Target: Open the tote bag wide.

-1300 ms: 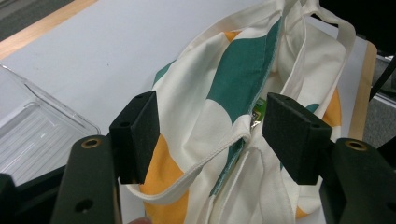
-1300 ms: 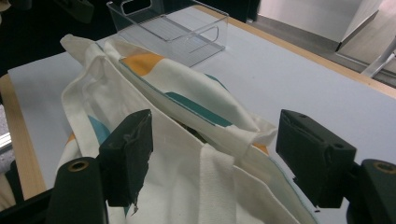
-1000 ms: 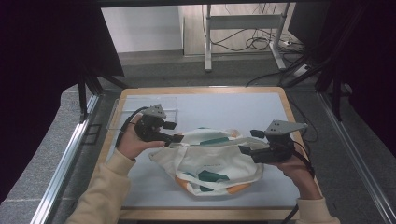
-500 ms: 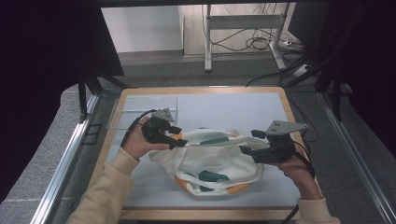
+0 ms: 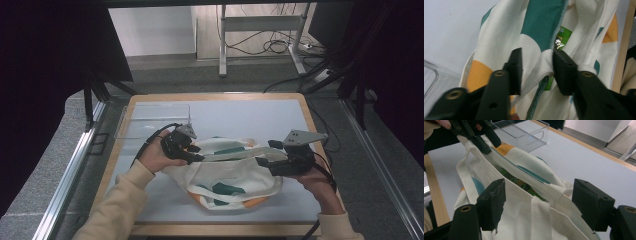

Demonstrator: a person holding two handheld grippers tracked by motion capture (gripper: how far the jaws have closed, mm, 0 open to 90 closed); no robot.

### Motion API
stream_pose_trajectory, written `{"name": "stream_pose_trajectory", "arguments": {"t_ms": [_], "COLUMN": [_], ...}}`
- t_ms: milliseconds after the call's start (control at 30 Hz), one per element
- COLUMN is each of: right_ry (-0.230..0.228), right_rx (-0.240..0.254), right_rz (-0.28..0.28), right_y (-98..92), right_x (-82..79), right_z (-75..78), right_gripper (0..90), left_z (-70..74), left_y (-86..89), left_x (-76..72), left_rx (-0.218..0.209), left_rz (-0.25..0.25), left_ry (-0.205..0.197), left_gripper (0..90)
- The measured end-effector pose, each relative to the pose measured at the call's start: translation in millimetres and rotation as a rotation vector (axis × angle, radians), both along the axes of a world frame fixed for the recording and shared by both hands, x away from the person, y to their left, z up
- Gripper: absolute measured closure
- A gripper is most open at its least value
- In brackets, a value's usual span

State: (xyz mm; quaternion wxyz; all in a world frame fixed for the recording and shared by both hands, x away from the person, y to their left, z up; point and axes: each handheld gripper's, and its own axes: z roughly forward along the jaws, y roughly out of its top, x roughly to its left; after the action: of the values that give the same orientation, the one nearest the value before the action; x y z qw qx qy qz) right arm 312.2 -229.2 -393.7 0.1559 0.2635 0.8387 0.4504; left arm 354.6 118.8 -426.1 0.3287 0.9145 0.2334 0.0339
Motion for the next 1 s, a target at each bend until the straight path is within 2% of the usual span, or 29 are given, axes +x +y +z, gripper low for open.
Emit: {"name": "stream_pose_trajectory", "arguments": {"t_ms": [67,167,433,733,1000], "right_ry": [0.001,0.005,0.024,0.039,0.060], "right_rx": [-0.002,-0.015,-0.047,-0.094,-0.190], "right_rz": [-0.001,0.009,0.022,0.089,0.169], "right_y": [0.7,4.7,13.7,38.2,73.0], "right_x": [-0.7,-2.7,-2.4,2.7,7.9], "right_z": [0.8,2.9,0.3,3.1,2.2], "right_gripper": [28.0,29.2,31.0,32.3,34.3], "left_z": [0.8,1.5,1.8,3.0,3.7], "left_y": [-0.1,0.0,-0.1,0.6,1.0], "left_x": [-0.4,-0.6,-0.7,0.6,1.0], "left_rx": [-0.003,-0.001,-0.004,-0.003,-0.004], "left_rz": [-0.006,-0.002,-0.001,0.003,0.003], "left_ry": [0.003,-0.004,-0.004,0.002,0.001], "left_gripper": [74.1,78.8,79.9,80.4,80.5]}}
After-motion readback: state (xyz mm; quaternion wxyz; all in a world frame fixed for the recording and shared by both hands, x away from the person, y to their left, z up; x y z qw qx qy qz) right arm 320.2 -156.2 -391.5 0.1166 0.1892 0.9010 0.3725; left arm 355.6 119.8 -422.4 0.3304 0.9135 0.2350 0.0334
